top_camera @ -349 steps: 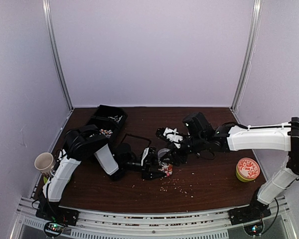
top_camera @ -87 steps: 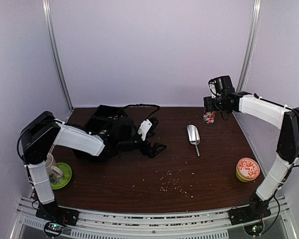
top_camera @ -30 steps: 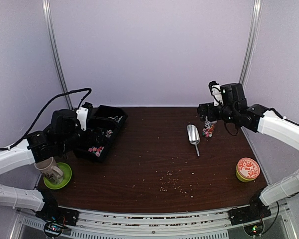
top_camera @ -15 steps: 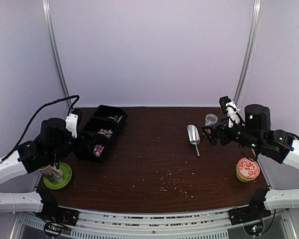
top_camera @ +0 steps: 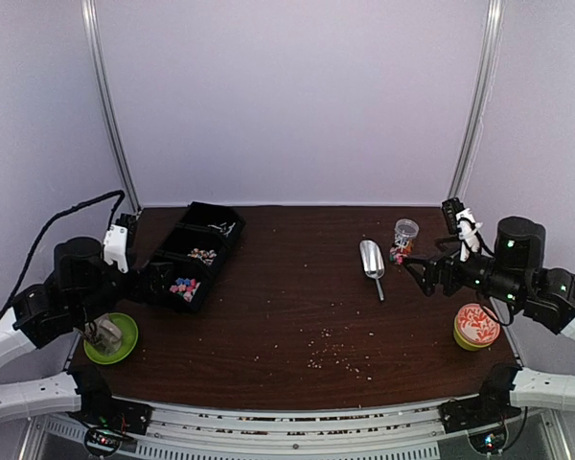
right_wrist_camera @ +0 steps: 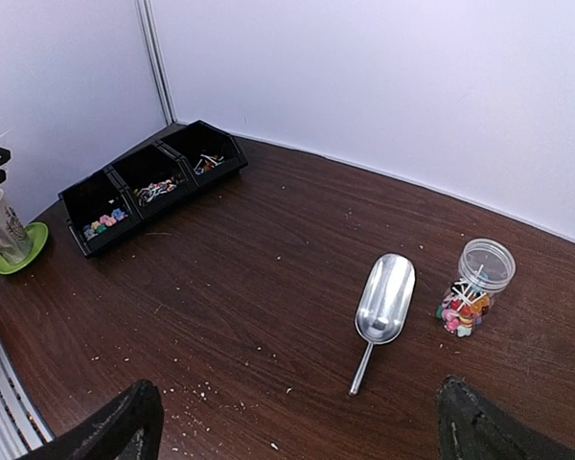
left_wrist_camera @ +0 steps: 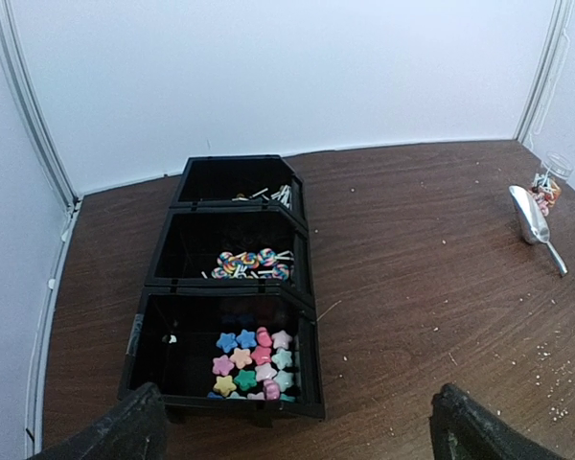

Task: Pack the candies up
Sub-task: Reset both arms

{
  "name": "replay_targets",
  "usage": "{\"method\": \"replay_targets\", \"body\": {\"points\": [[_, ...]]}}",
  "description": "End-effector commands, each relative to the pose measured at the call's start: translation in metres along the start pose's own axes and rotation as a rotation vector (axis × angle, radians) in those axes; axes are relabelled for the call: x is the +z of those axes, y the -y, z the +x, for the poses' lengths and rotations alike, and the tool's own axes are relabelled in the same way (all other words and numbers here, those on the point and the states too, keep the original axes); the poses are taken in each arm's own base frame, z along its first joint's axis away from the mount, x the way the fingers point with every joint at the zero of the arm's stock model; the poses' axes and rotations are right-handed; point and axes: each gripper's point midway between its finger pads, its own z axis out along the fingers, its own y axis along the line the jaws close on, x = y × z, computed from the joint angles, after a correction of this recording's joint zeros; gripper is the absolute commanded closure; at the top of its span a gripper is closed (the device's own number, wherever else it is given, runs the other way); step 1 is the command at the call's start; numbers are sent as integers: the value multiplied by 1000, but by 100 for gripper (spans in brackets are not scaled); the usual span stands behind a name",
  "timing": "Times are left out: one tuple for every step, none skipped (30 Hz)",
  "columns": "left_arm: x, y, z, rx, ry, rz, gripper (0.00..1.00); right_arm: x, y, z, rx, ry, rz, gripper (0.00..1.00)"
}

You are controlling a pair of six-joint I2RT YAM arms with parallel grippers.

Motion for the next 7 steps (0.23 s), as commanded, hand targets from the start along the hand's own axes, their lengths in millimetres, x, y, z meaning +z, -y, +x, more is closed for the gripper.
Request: {"method": "replay_targets", "body": {"points": [[-5, -9, 1, -16, 17, -28, 2, -3, -1, -1, -17, 19, -6, 1], [-5, -9, 1, -17, 19, -32, 2, -3, -1, -1, -19, 18, -8, 1], [-6, -10, 0, -19, 24, -34, 2, -3, -2, 0, -19, 15, -8, 1], [-7, -11, 0, -19, 28, -37, 2, -2, -1, 0, -19, 12, -4, 1], [-7, -12, 0, -19, 29, -43, 2, -1, 0, 1, -20, 7, 0, 0], [-7, -13, 0, -19, 30, -45, 2, 0, 0, 1, -21, 2, 0, 1], [-7, -13, 0, -18, 31, -46, 2, 0, -1, 1, -23, 2, -1, 0]]}}
